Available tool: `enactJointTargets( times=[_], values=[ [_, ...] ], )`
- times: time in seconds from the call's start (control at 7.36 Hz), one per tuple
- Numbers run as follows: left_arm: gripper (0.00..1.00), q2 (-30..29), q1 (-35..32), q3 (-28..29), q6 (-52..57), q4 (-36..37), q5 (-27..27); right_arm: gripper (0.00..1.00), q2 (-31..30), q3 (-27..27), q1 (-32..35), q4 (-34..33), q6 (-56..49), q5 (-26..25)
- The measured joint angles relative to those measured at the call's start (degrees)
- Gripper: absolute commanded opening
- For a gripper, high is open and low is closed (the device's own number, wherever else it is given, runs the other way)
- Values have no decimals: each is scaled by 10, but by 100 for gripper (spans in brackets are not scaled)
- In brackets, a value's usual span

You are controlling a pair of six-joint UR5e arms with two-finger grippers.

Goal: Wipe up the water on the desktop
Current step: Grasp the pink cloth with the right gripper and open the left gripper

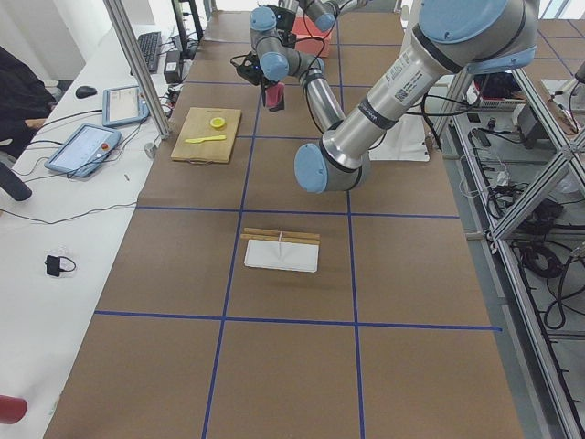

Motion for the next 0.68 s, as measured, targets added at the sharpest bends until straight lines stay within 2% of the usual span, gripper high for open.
enactJointTargets(
  times=[0.41, 0.68],
  values=[
    [0, -38, 26, 30, -7, -3, 9, 100, 2, 1, -43, 18, 12, -49],
    [0, -55, 40, 35, -8, -4, 10, 82, 2, 1, -61, 23, 12, -69]
  ],
)
